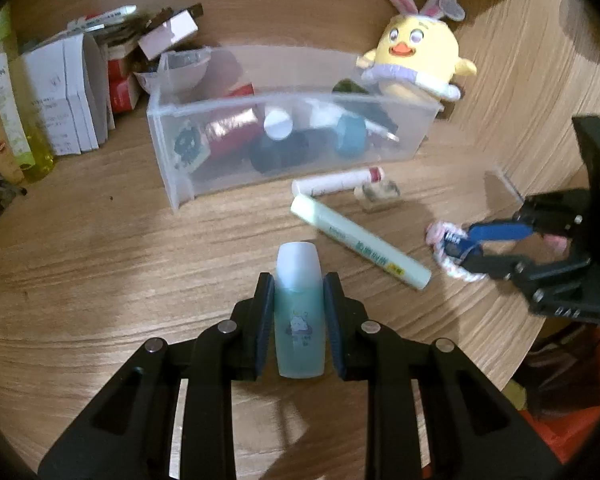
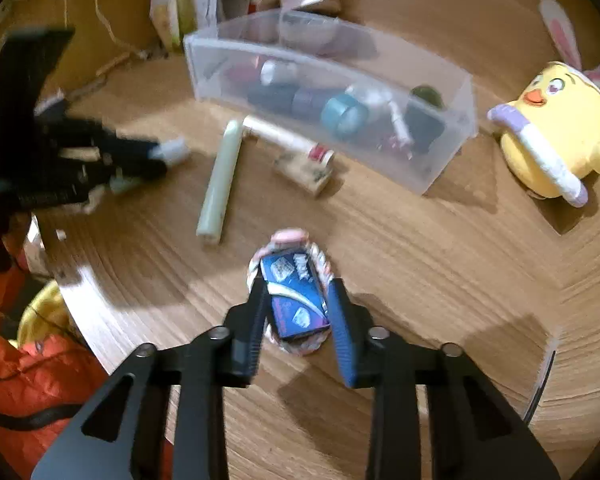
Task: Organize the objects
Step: 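Lift blue bottle with left tool while right tool grasps Max box on rope, then carry blue bottle and Max box over the clear box with both tools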
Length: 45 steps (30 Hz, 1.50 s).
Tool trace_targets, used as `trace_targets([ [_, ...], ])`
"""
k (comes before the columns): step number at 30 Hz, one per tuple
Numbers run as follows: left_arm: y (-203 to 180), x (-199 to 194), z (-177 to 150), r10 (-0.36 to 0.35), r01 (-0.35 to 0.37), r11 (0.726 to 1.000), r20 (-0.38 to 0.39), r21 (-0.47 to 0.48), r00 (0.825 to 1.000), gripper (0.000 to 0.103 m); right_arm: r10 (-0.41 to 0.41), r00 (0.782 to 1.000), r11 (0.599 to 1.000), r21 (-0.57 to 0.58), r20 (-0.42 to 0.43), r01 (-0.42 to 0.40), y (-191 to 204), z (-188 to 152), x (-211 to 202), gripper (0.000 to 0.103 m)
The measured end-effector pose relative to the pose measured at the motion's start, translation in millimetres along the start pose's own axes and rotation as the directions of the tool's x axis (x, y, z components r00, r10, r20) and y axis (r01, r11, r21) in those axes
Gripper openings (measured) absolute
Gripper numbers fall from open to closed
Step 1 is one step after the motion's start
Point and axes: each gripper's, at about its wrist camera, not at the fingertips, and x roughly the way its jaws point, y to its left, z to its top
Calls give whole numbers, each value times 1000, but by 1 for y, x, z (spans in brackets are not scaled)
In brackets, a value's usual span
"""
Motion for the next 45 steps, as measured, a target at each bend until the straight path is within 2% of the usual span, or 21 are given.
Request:
trace_targets([
  [5, -3, -15, 9, -28, 29, 1000, 46, -5, 999, 25, -4, 1000, 1000, -29, -9, 4, 2, 3, 1, 27],
  [11, -9, -18, 13, -46, 46, 999, 63, -6, 997, 25, -6, 1000, 998, -70, -18, 5, 4, 8, 9, 28],
  [15, -7, -17, 14, -51, 53, 998, 62, -16, 997, 25, 37, 999, 998, -47, -17, -38, -3, 12, 12, 29],
  [22, -1, -23, 17, -41, 44, 998, 84, -38, 996, 25, 36, 999, 999, 13, 2, -36, -1, 12, 7, 25],
  [31, -1, -30, 35, -41, 47, 998, 131, -47, 991, 25, -22, 995, 999, 46, 95, 18, -5, 16, -28, 25],
  [39, -3, -38, 62, -26, 35, 998, 186, -44, 982, 25, -54, 971, 992, 123, 231, 25, -19, 47, -47, 25],
  [45, -1, -43, 83, -4, 17, 998, 225, -56, 974, 25, -62, 954, 985, 170, 294, 11, -30, 67, -52, 25],
])
